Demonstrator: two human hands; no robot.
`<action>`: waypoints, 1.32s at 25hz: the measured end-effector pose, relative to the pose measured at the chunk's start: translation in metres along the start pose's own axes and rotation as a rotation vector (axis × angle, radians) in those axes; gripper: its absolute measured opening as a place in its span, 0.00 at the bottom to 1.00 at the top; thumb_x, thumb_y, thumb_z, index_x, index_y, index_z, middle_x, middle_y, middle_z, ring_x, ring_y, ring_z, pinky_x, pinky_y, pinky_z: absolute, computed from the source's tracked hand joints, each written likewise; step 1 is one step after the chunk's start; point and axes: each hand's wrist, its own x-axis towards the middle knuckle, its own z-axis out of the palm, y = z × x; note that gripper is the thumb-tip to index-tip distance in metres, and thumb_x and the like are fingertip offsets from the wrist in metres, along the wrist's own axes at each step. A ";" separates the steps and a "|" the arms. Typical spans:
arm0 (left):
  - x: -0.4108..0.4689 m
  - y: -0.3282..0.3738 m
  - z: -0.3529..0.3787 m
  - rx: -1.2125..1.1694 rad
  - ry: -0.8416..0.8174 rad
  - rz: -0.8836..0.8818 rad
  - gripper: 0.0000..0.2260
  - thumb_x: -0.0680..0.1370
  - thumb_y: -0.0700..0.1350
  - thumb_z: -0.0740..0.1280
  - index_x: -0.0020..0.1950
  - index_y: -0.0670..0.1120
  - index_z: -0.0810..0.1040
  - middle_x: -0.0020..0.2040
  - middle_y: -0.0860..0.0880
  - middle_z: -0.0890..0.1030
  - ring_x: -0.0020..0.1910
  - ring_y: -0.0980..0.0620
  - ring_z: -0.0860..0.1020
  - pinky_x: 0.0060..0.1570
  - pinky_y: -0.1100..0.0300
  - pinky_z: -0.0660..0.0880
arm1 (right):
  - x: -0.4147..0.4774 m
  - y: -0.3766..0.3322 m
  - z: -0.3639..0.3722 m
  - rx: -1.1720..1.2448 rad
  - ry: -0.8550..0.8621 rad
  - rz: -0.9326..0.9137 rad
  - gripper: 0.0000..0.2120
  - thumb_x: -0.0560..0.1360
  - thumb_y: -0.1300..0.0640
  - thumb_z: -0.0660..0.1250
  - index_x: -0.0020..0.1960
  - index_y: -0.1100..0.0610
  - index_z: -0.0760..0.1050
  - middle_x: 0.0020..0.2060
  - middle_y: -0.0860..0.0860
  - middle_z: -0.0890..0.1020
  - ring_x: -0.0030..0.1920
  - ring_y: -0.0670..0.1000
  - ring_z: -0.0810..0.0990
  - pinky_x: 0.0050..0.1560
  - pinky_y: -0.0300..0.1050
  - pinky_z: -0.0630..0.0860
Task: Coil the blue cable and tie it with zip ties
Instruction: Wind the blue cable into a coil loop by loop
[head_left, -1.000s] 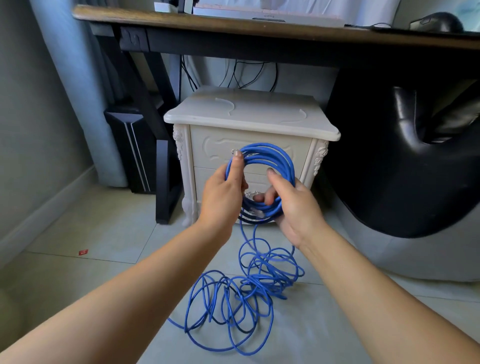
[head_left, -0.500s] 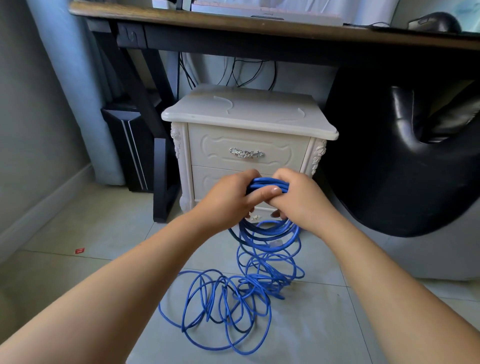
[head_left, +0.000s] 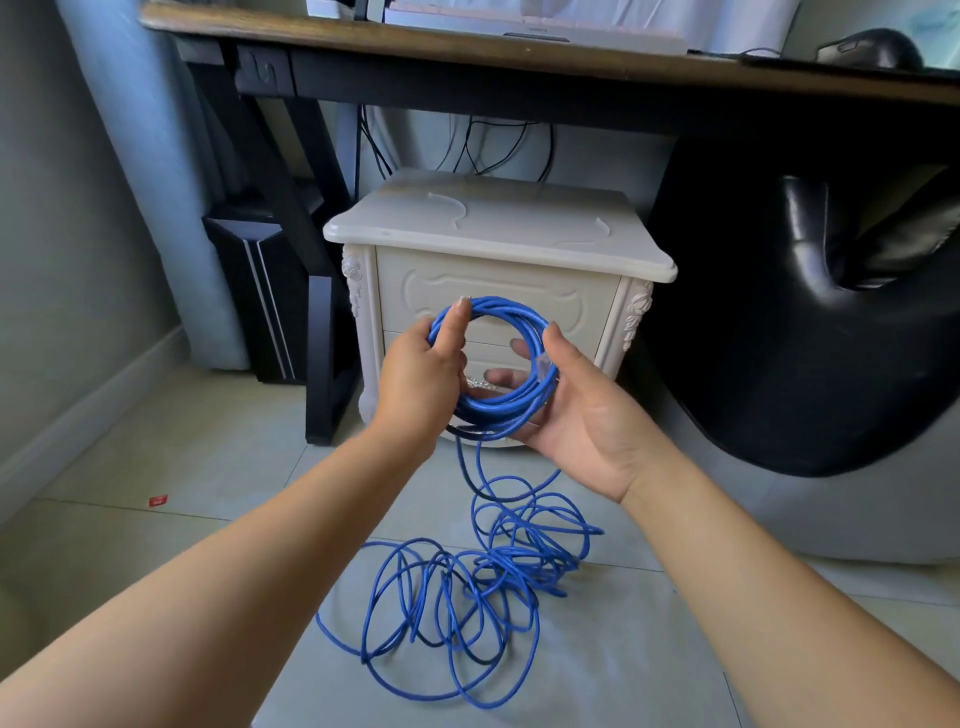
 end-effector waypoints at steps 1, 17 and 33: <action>-0.002 -0.002 0.002 -0.002 0.039 -0.013 0.17 0.81 0.57 0.61 0.40 0.45 0.70 0.30 0.49 0.67 0.28 0.52 0.64 0.31 0.58 0.64 | 0.000 0.004 0.005 0.045 0.001 -0.040 0.23 0.66 0.51 0.74 0.57 0.56 0.71 0.43 0.58 0.80 0.49 0.62 0.82 0.64 0.60 0.74; -0.014 0.011 -0.005 0.301 -0.548 0.107 0.17 0.74 0.54 0.72 0.52 0.42 0.78 0.39 0.45 0.78 0.29 0.51 0.77 0.31 0.61 0.76 | -0.005 -0.012 -0.008 -1.306 0.244 -0.256 0.28 0.76 0.62 0.64 0.71 0.42 0.63 0.37 0.48 0.77 0.29 0.47 0.76 0.37 0.43 0.75; -0.005 0.009 0.005 -0.265 -0.051 -0.015 0.15 0.80 0.55 0.64 0.41 0.46 0.74 0.24 0.57 0.64 0.22 0.56 0.62 0.25 0.63 0.63 | -0.007 -0.002 -0.009 -0.417 0.123 -0.015 0.13 0.71 0.62 0.72 0.55 0.61 0.77 0.45 0.58 0.84 0.47 0.57 0.84 0.52 0.59 0.81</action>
